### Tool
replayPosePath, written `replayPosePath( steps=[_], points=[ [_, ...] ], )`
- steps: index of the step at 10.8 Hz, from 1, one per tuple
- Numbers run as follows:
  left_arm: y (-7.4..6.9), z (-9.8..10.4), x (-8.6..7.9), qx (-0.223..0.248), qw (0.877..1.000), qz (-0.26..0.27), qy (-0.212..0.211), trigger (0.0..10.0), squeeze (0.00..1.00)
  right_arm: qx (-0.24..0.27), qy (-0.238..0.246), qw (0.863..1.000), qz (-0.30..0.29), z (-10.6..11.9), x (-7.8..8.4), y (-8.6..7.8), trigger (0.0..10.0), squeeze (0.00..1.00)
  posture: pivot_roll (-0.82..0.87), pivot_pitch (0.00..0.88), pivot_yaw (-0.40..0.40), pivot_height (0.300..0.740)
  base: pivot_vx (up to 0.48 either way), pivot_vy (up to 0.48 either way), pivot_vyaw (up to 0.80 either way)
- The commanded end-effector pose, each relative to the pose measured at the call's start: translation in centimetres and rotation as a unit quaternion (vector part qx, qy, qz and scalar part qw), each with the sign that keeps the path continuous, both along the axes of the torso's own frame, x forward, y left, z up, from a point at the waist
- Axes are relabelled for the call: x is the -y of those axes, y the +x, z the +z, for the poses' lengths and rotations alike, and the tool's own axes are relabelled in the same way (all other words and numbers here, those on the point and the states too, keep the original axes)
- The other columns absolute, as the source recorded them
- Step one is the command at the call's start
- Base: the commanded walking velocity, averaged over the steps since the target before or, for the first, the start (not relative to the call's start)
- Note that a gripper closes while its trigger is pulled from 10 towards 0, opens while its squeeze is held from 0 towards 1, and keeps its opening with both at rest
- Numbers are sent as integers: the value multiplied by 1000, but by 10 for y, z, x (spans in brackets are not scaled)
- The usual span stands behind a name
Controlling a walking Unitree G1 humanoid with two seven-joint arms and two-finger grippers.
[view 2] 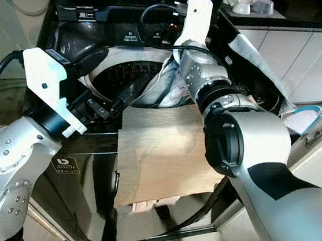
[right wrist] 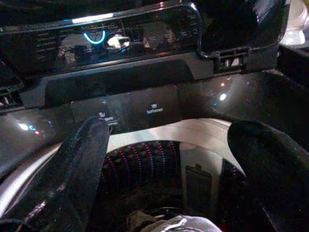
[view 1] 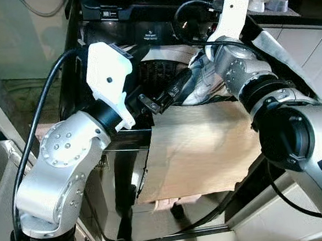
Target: Clothes washing
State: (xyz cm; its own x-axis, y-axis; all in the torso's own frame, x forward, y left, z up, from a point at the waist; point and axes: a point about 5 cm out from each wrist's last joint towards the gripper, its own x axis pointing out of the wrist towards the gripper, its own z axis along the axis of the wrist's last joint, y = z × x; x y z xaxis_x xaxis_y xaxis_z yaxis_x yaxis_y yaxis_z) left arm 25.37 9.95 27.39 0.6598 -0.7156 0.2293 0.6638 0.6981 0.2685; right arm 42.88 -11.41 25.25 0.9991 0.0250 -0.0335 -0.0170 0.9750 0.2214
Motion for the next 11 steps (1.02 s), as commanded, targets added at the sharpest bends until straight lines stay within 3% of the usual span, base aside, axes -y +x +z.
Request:
replayPosePath(
  steps=[1,2,5,6,7,9,11],
  points=[
    [0,1,4,6,1000,-7,10,10000,0,17,-18,999,-27,7,15,1,10000,1000,113,0,-110,740,0,0,0],
    [5,-6,1,8,999,22,32,10000,0,35,-20,999,-28,13,17,1,10000,0,110,0,-112,740,0,0,0],
    [6,1,-11,47,994,99,-1,10000,0,112,-61,990,-62,25,35,-2,10000,0,91,0,-116,740,0,0,0],
    [6,1,-14,66,990,127,-2,10000,0,177,-102,976,-76,29,39,-8,10000,0,67,0,-111,740,0,0,0],
    [8,-1,-17,65,987,143,-6,10000,0,209,-123,967,-80,29,40,-12,10000,0,60,0,-110,740,0,0,0],
    [13,-14,-22,53,980,194,-4,10000,0,250,-117,956,-99,6,55,-41,10000,0,25,0,-87,740,0,0,0],
    [11,-19,-18,61,980,188,14,10000,0,318,-178,924,-116,-9,62,-101,10000,0,-6,0,-56,740,0,0,0]
  ],
)
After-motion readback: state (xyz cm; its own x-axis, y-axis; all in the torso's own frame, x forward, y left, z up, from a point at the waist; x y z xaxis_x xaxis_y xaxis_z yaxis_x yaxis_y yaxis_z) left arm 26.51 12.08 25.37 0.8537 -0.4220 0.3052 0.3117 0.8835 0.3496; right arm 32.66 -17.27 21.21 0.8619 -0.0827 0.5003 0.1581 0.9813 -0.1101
